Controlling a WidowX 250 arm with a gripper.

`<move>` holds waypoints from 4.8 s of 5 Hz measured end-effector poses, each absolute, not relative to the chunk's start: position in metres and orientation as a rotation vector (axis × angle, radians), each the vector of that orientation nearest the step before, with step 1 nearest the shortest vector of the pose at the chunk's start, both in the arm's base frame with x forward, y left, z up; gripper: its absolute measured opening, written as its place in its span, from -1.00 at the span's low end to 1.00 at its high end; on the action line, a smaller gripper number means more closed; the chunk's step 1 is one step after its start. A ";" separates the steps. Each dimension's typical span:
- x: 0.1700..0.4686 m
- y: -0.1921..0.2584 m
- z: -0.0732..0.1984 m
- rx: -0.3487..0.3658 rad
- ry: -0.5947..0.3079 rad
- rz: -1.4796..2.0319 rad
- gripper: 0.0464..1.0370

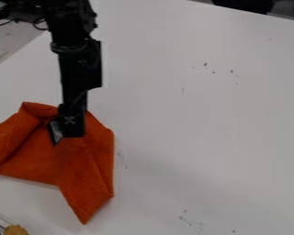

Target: Unfold the cloth from bottom left to top right

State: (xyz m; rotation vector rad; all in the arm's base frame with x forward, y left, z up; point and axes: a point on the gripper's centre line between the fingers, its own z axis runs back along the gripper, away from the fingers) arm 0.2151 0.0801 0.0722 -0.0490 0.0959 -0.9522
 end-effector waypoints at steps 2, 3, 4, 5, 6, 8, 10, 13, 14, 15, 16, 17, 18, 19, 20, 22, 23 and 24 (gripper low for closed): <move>0.198 0.112 0.052 0.012 0.059 -1.125 0.92; 0.196 0.116 0.023 -0.005 0.009 -1.177 0.92; 0.202 0.115 0.006 0.047 -0.034 -1.183 0.92; 0.218 0.109 0.002 0.052 -0.032 -1.134 0.92; 0.234 0.103 0.001 0.062 -0.035 -1.040 0.92; 0.261 0.087 -0.002 0.035 -0.076 -0.775 0.92; 0.298 0.057 -0.003 -0.006 -0.137 -0.532 0.92; 0.329 0.059 -0.004 0.005 -0.120 -0.155 0.92; 0.332 0.065 -0.003 0.047 -0.120 -0.070 0.92; 0.334 0.070 -0.001 0.046 -0.106 -0.051 0.92; 0.330 0.075 0.002 0.048 -0.079 -0.056 0.92; 0.326 0.082 0.010 0.060 -0.081 -0.077 0.92; 0.325 0.085 0.028 0.075 -0.101 -0.092 0.92; 0.324 0.085 0.048 0.086 -0.116 -0.125 0.92; 0.324 0.082 0.062 0.090 -0.116 -0.159 0.92; 0.320 0.013 0.068 0.014 -0.049 -0.380 0.92; 0.322 -0.024 0.079 -0.040 -0.041 -0.476 0.92; 0.323 -0.055 0.078 -0.051 -0.074 -0.515 0.92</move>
